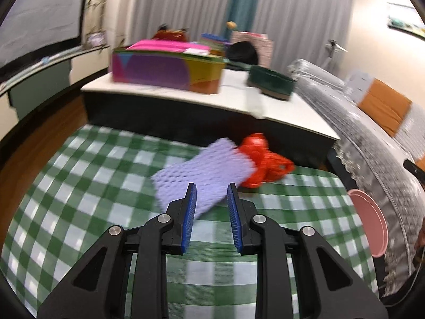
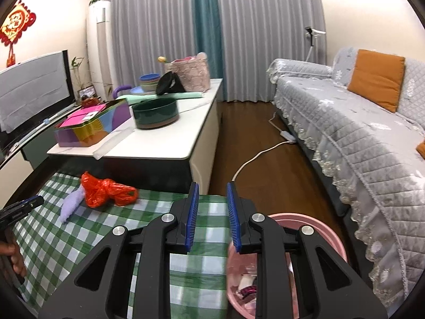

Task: Collect trash
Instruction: 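Move both open tools back over the checked table, then grasp the purple foam net sleeve with the left tool while the right tool grasps the red plastic bag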

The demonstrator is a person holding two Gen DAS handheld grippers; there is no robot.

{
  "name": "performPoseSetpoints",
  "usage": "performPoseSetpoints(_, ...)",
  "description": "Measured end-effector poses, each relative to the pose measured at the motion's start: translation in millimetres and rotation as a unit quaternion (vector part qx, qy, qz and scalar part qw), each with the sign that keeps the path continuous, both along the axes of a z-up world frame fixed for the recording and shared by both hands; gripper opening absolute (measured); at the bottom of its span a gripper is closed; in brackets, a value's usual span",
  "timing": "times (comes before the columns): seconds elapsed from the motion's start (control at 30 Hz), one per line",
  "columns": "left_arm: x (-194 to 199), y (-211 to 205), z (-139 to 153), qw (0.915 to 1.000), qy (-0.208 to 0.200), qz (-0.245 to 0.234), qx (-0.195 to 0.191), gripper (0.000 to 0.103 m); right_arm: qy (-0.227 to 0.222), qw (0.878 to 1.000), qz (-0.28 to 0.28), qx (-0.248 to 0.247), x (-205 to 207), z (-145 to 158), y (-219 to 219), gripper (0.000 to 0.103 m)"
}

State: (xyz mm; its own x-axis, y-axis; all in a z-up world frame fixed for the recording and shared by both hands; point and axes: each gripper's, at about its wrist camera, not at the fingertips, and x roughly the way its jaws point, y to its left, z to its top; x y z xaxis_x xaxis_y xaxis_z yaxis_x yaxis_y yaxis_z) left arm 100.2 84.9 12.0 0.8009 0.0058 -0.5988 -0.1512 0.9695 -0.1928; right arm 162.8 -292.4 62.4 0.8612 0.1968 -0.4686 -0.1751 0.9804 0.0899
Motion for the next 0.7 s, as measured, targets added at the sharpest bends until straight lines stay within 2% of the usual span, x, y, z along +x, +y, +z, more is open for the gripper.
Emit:
performPoseSetpoints(0.1, 3.6, 6.3, -6.7, 0.9999, 0.008, 0.004, -0.005, 0.024, 0.002, 1.000, 0.019, 0.000, 6.1, -4.4, 17.7, 0.022)
performPoseSetpoints(0.27, 17.3, -6.4, -19.2, 0.9996, 0.019, -0.021, 0.009, 0.024, 0.007, 0.999, 0.054, -0.006, 12.5, -12.5, 47.4, 0.022)
performPoseSetpoints(0.3, 21.6, -9.5, -22.8, 0.9993, 0.023, -0.026, 0.014, 0.026, 0.010, 0.998, 0.061, -0.008, 13.8, -15.0, 53.1, 0.022)
performPoseSetpoints(0.4, 35.4, -18.8, -34.9, 0.9979, 0.040, -0.029, 0.041, 0.049, 0.017, 0.997, 0.072, -0.011, 16.6, -22.1, 64.3, 0.022)
performPoseSetpoints(0.43, 39.3, -19.9, -38.5, 0.9974, 0.046, -0.028, 0.048, 0.051, 0.018, 0.997, 0.073, -0.012, 17.1, -24.7, 67.5, 0.022)
performPoseSetpoints(0.53, 51.9, -24.0, -49.5, 0.9950, 0.072, -0.022, 0.066, 0.051, 0.024, 0.997, 0.077, -0.017, 19.1, -32.2, 76.6, 0.024)
performPoseSetpoints(0.7, 63.6, -22.0, -59.2, 0.9922, 0.094, -0.003, 0.082, 0.051, 0.036, 0.995, 0.091, -0.023, 23.3, -44.6, 91.9, 0.027)
